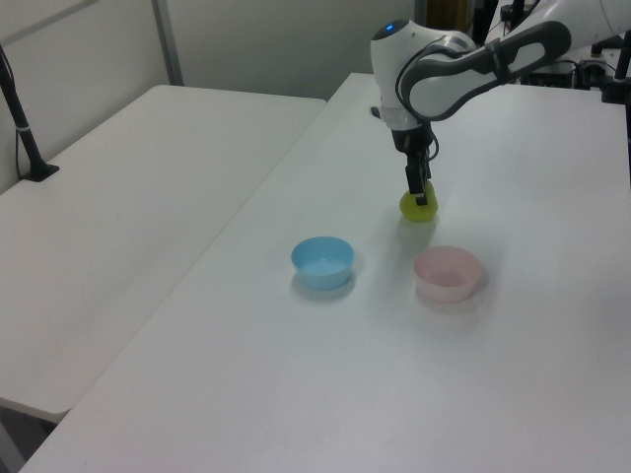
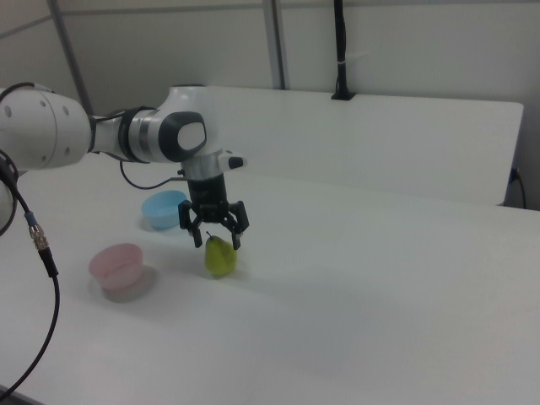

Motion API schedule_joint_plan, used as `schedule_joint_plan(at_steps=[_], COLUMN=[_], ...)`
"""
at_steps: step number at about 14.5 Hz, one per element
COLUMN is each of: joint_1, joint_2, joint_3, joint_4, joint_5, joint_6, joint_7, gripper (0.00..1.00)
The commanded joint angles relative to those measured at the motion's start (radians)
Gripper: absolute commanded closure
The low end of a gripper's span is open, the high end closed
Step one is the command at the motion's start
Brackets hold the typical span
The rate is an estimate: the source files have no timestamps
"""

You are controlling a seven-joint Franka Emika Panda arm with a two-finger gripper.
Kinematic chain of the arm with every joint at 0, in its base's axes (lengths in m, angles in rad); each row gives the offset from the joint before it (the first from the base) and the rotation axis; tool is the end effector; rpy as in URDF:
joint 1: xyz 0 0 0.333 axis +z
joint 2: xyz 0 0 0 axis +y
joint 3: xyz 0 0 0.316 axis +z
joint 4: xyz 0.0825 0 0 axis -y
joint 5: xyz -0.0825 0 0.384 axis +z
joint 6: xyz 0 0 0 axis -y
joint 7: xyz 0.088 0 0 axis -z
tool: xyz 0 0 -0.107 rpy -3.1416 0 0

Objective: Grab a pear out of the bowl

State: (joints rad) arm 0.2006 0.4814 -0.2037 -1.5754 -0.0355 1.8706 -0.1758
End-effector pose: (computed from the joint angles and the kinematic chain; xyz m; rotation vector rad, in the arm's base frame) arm 0.6639 0.0121 0.3529 3.0011 0.3018 -0.2840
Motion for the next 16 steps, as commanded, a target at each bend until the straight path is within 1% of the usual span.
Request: schedule_joint_plan(at_steps=[1, 4, 5, 6, 9, 11, 12, 16], joint_1=[-0.029, -0.053, -0.087, -0.099, -0.159, -0.177, -0.190, -0.193], joint_2=[-0.116, -0.262, -0.312, -0.334, -0.365, -0.392, -0.391, -0.385], joint_3=[0.004, 0.010, 0.010, 0.010, 0.009, 0.000, -0.002, 0.009], joint_4=[-0.011, -0.011, -0.011, -0.011, -0.006, 0.002, 0.003, -0.005], joint_5=[-0.006, -0.010, -0.011, -0.011, -0.004, -0.004, -0.004, -0.009], joint_6=[0.005, -0.010, -0.017, -0.033, -0.027, -0.042, -0.041, -0.042], joint_7=[0.044, 0.059, 0.065, 0.062, 0.064, 0.062, 0.064, 0.088], gripper=[0.00, 0.00, 0.00, 0.00, 0.00, 0.00, 0.00, 0.00])
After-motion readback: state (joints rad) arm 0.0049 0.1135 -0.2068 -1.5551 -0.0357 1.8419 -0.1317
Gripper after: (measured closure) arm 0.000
